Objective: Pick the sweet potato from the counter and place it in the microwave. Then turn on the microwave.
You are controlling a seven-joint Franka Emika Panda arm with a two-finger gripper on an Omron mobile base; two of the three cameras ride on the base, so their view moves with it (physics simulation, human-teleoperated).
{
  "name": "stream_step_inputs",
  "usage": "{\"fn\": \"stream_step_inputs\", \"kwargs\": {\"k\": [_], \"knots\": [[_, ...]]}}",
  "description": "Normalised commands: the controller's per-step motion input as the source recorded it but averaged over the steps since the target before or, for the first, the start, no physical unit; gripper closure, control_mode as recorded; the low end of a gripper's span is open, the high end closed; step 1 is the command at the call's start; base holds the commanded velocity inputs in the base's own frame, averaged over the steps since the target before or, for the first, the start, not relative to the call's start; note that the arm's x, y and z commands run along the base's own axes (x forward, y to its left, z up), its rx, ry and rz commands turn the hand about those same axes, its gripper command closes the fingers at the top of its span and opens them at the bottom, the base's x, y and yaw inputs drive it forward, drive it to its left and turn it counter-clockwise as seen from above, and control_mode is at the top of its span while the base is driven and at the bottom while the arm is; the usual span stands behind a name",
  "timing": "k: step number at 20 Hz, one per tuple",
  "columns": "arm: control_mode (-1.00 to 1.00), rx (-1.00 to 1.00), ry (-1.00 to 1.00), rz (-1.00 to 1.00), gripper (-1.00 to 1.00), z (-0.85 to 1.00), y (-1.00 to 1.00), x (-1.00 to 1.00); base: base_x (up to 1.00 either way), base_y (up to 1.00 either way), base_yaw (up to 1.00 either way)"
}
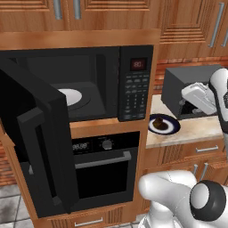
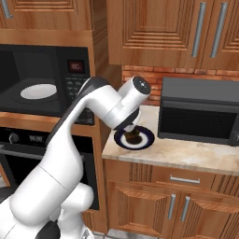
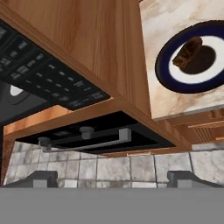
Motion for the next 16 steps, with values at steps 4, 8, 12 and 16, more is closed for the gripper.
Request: {"fn": "stream_step_inputs", "kwargs": {"k": [4,8,12,16], "knots": [[-1.00,0.00,0.00,-0.07,-1.00,-0.20,-0.02,0.24,0.00,0.00,0.00],[-1.00,0.00,0.01,-0.07,-1.00,-0.17,-0.02,0.24,0.00,0.00,0.00],[-1.00,0.00,0.08,-0.07,-1.00,-0.12,-0.03,0.28,0.00,0.00,0.00],[-1.00,0.00,0.12,-0.04,-1.00,-0.08,-0.07,0.34,0.00,0.00,0.00]]}}
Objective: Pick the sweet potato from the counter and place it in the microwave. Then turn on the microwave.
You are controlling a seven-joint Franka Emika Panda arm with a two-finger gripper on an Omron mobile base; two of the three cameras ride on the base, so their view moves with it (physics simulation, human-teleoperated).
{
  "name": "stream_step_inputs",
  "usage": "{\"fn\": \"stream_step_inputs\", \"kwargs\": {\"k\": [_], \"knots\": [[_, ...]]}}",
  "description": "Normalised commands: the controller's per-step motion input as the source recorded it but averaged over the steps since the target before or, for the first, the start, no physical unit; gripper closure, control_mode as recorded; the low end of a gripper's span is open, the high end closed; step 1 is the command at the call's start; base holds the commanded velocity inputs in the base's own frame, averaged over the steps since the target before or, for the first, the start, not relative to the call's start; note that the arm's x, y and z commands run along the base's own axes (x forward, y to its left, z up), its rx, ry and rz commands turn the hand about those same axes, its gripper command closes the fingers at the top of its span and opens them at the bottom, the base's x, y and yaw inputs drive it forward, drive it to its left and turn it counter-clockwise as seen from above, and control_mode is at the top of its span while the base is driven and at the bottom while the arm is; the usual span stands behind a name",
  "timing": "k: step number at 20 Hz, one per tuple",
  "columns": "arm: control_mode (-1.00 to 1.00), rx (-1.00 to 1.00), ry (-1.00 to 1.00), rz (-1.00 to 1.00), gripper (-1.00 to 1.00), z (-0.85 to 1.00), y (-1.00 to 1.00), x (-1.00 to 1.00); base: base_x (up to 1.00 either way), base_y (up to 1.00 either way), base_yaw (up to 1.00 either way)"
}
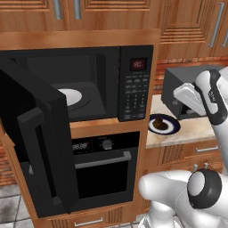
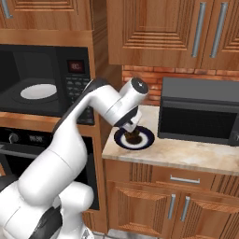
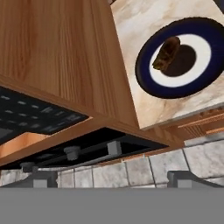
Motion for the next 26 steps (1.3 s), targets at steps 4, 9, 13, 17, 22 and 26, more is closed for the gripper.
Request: {"fn": "stream_step_inputs", "kwargs": {"k": [4,9,13,17,22,26], "knots": [[-1.00,0.00,0.12,-0.02,-1.00,-0.08,-0.12,0.35,0.00,0.00,0.00],[-1.00,0.00,0.07,-0.02,-1.00,-0.13,-0.12,0.32,0.00,0.00,0.00],[-1.00,0.00,0.03,-0.02,-1.00,-0.20,-0.11,0.31,0.00,0.00,0.00],[-1.00,0.00,0.02,-0.01,-1.00,-0.22,-0.09,0.31,0.00,0.00,0.00],[-1.00,0.00,0.03,0.00,-1.00,-0.20,-0.11,0.30,0.00,0.00,0.00],[-1.00,0.00,0.02,-0.01,-1.00,-0.17,-0.10,0.28,0.00,0.00,0.00]]}}
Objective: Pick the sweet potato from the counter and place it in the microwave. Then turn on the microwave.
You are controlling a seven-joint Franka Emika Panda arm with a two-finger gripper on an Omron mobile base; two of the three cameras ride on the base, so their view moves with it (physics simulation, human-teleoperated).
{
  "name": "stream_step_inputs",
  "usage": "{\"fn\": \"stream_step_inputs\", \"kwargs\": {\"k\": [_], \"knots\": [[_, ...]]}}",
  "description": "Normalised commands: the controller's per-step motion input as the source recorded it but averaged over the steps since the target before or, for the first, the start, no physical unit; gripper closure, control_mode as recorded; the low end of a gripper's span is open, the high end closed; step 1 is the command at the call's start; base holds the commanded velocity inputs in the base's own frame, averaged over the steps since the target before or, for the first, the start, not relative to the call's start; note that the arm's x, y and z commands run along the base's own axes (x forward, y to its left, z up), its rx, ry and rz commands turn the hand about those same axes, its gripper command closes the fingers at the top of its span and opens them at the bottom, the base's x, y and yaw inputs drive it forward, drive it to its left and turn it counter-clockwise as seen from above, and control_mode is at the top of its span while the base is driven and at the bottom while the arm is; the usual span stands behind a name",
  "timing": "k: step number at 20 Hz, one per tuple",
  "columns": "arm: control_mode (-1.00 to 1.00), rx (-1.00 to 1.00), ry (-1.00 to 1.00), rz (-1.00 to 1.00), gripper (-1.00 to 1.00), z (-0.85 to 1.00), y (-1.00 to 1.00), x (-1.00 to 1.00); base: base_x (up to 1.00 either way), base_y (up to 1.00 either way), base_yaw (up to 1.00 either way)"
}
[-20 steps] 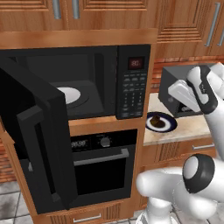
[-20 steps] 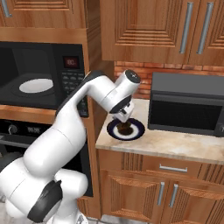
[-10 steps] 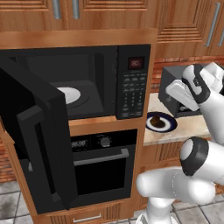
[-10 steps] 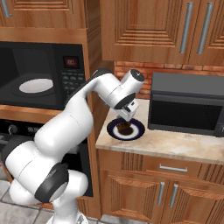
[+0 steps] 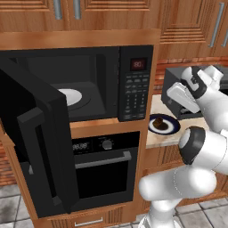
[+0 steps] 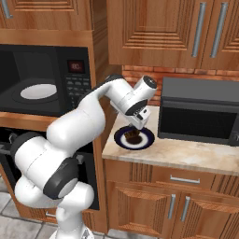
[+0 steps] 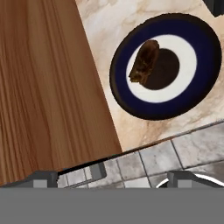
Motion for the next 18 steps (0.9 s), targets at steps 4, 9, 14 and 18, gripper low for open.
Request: {"fn": "stream_step_inputs", "kwargs": {"k": [4,9,14,18], "knots": [[-1.00,0.00,0.01,0.00,-1.00,-0.20,-0.07,0.27,0.00,0.00,0.00],[-1.00,0.00,0.00,0.00,-1.00,-0.23,-0.02,0.25,0.00,0.00,0.00],[-1.00,0.00,0.00,0.00,-1.00,-0.21,-0.03,0.22,0.00,0.00,0.00],[-1.00,0.00,0.02,0.00,-1.00,-0.19,-0.05,0.25,0.00,0.00,0.00]]}}
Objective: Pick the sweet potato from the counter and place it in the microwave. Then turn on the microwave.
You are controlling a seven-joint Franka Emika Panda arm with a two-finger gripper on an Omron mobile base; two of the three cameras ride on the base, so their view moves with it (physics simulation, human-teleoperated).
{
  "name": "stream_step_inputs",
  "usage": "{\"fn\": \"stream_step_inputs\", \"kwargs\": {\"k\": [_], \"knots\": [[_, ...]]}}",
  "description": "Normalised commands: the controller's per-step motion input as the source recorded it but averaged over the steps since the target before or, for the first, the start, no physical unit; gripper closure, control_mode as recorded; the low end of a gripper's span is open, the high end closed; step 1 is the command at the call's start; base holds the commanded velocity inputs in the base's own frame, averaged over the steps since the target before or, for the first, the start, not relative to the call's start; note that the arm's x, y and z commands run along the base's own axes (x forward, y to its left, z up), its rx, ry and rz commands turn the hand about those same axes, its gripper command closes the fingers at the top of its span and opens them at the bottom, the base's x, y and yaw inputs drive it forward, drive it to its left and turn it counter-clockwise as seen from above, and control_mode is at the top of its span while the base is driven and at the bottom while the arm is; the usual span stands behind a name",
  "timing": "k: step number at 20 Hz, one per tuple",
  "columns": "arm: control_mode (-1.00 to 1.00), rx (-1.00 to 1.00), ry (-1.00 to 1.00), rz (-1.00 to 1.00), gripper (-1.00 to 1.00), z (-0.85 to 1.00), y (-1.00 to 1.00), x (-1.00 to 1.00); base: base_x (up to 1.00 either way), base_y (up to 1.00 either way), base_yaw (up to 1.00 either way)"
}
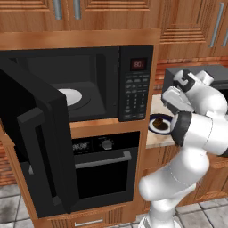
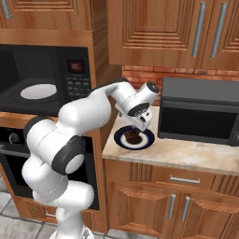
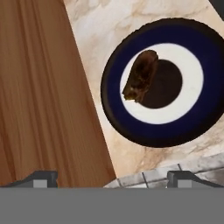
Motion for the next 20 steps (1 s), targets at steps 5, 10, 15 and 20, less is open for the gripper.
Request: {"fn": "stream_step_inputs", "kwargs": {"k": [5,10,15,20], "knots": [[-1.00,0.00,0.00,0.00,-1.00,-0.12,0.00,0.21,0.00,0.00,0.00],[-1.00,0.00,0.00,0.00,-1.00,-0.10,0.00,0.17,0.00,0.00,0.00],[-1.00,0.00,0.02,0.00,-1.00,-0.09,-0.03,0.14,0.00,0.00,0.00],[-1.00,0.00,0.01,0.00,-1.00,-0.14,-0.04,0.12,0.00,0.00,0.00]]}}
